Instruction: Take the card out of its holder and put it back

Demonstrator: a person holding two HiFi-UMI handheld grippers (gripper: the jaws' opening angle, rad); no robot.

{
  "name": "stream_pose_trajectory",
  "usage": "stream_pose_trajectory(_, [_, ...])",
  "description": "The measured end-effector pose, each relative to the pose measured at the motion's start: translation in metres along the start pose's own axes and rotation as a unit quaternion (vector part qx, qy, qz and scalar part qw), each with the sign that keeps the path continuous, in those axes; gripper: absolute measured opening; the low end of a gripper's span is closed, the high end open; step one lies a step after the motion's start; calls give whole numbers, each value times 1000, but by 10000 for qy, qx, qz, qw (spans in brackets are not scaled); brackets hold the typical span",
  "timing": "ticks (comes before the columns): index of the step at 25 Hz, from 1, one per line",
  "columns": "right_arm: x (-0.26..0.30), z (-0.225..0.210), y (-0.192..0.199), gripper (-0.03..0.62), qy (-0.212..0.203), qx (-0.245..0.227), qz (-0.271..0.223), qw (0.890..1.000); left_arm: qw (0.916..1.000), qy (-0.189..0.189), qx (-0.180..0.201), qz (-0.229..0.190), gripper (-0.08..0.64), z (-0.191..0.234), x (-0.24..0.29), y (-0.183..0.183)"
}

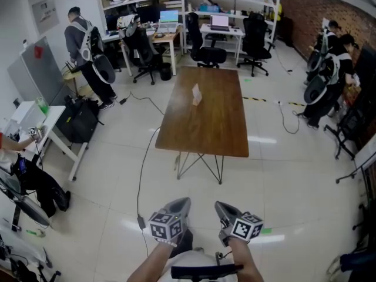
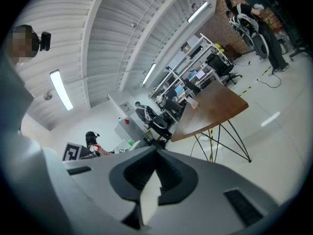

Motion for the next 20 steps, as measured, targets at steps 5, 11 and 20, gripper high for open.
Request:
stream_pose_trajectory(5, [28, -24, -21, 11, 0, -91, -81, 9999, 10000, 55, -14, -25, 0, 14, 32, -28])
stream_pose_trajectory(11, [64, -43, -56, 11, 66, -10, -193, 9998, 9999, 117, 28, 22, 0, 28, 66, -70])
stream_pose_trajectory(20, [125, -62, -84, 11, 147, -116, -116, 9998, 9998, 149, 14, 106, 0, 62, 101, -116])
Point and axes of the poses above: the fingertips, and each gripper's own axes: x forward along the fingers, z to its left, y out of its underside, the point moved 6 cm from there along -x, backward along the fingers, and after that the axes turned 13 degrees about -x, right-handed, at the moved point
